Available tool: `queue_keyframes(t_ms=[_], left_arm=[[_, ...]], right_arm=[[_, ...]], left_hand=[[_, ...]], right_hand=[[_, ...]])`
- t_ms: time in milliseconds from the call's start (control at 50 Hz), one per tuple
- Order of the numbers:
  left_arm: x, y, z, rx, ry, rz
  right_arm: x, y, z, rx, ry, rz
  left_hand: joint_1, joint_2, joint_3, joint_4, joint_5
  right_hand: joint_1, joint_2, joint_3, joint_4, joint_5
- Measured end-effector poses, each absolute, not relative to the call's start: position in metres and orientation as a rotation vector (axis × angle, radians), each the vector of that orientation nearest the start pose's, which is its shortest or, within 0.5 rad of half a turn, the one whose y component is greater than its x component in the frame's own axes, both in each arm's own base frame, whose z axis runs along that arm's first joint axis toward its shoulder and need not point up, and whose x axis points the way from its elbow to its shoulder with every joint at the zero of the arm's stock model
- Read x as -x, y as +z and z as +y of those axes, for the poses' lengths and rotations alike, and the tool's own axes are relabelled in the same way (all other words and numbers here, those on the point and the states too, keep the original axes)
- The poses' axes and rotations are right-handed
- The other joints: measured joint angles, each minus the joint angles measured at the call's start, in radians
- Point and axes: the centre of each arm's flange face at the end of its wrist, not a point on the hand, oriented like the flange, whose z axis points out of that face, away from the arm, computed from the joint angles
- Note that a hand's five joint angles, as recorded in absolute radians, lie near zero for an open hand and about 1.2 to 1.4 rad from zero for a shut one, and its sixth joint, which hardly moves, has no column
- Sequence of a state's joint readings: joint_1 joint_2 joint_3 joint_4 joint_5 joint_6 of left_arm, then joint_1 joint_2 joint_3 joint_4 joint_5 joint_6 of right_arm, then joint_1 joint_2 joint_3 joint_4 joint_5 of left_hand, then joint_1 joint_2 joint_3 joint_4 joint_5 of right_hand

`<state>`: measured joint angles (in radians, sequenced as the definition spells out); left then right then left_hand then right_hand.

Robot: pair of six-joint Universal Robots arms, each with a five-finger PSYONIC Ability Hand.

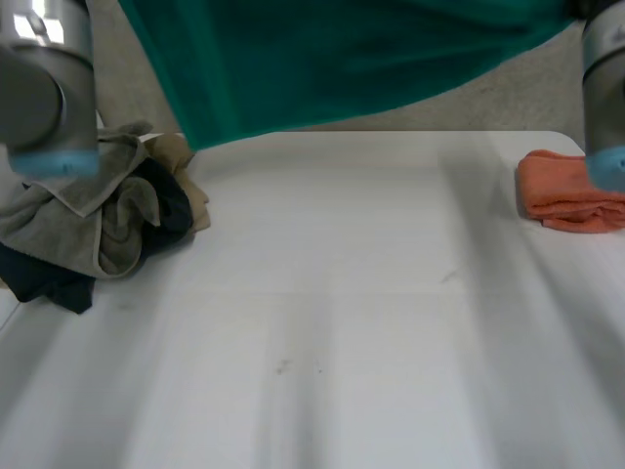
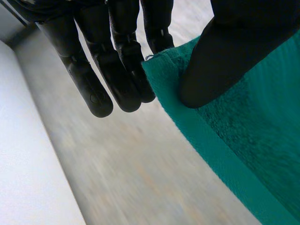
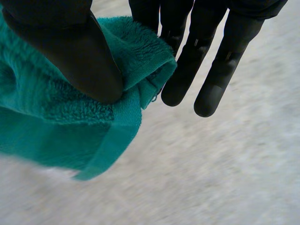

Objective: Fold the laundry.

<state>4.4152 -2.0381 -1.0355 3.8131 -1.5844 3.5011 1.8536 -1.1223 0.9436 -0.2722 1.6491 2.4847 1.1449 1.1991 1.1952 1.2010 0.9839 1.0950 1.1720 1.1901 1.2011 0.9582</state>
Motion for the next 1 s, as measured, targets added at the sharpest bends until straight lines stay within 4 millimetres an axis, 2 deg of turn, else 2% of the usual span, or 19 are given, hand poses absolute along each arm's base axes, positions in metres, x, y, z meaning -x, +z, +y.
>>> queue_keyframes(t_ms=[100,120,140,220,280,320,360,420,440,500,600,700,780,860,1000], left_arm=[[0.255,0.315,-0.385,-0.488,-2.672,1.465],[0.255,0.296,-0.381,-0.517,-2.628,1.54],[0.255,0.286,-0.378,-0.533,-2.604,1.58],[0.256,0.23,-0.357,-0.629,-2.463,1.793],[0.257,0.203,-0.34,-0.685,-2.388,1.895],[0.257,0.193,-0.331,-0.708,-2.357,1.935],[0.257,0.189,-0.323,-0.723,-2.339,1.958],[0.255,0.192,-0.315,-0.727,-2.339,1.96],[0.254,0.196,-0.312,-0.725,-2.347,1.952],[0.252,0.207,-0.306,-0.718,-2.372,1.928],[0.248,0.226,-0.298,-0.711,-2.422,1.88],[0.245,0.24,-0.291,-0.707,-2.467,1.848],[0.244,0.246,-0.288,-0.686,-2.5,1.855],[0.243,0.248,-0.287,-0.666,-2.52,1.872],[0.243,0.249,-0.288,-0.651,-2.531,1.884]], right_arm=[[-0.245,0.323,-0.382,0.946,-2.708,1.911],[-0.246,0.304,-0.382,1.002,-2.62,1.97],[-0.247,0.294,-0.382,1.028,-2.573,2.001],[-0.248,0.23,-0.379,1.155,-2.262,2.208],[-0.244,0.195,-0.376,1.194,-2.064,2.336],[-0.239,0.18,-0.374,1.187,-1.962,2.405],[-0.232,0.17,-0.373,1.148,-1.882,2.467],[-0.221,0.166,-0.374,1.069,-1.817,2.527],[-0.216,0.167,-0.374,1.023,-1.802,2.546],[-0.205,0.175,-0.372,0.951,-1.801,2.564],[-0.192,0.191,-0.363,0.92,-1.821,2.567],[-0.187,0.197,-0.341,1.092,-1.804,2.523],[-0.186,0.199,-0.315,1.36,-1.786,2.427],[-0.184,0.193,-0.298,1.581,-1.774,2.318],[-0.189,0.181,-0.292,1.752,-1.855,2.103]], left_hand=[[0.0,0.0,0.0,0.0,0.0],[0.0,0.0,0.0,0.0,0.0],[0.0,0.0,0.0,0.0,0.0],[0.0,0.0,0.0,0.0,0.0],[0.0,0.0,0.0,0.0,0.0],[0.0,0.0,0.0,0.0,0.0],[0.0,0.0,0.0,0.0,0.001],[0.0,0.0,0.0,0.0,0.0],[0.0,0.0,0.0,0.0,0.0],[0.0,0.0,0.0,0.0,0.0],[0.0,0.0,0.0,0.0,0.001],[0.0,0.0,0.0,0.0,0.0],[0.0,0.0,0.0,0.0,0.0],[0.0,0.0,0.0,0.0,0.0],[0.0,0.0,0.0,0.0,0.0]], right_hand=[[0.0,0.0,0.0,0.0,0.0],[0.0,0.0,0.0,0.0,0.0],[0.0,0.0,0.0,0.0,0.0],[0.0,0.0,0.0,0.0,0.0],[0.0,0.0,0.0,0.0,0.0],[0.0,-0.007,-0.012,-0.014,-0.002],[-0.053,-0.13,-0.132,-0.14,-0.076],[-0.337,-0.422,-0.429,-0.44,-0.365],[-0.477,-0.56,-0.566,-0.581,-0.528],[-0.573,-0.664,-0.675,-0.689,-0.638],[-0.576,-0.671,-0.685,-0.704,-0.656],[-0.536,-0.614,-0.629,-0.639,-0.569],[-0.496,-0.563,-0.579,-0.59,-0.516],[-0.498,-0.566,-0.582,-0.592,-0.519],[-0.613,-0.711,-0.721,-0.74,-0.693]])
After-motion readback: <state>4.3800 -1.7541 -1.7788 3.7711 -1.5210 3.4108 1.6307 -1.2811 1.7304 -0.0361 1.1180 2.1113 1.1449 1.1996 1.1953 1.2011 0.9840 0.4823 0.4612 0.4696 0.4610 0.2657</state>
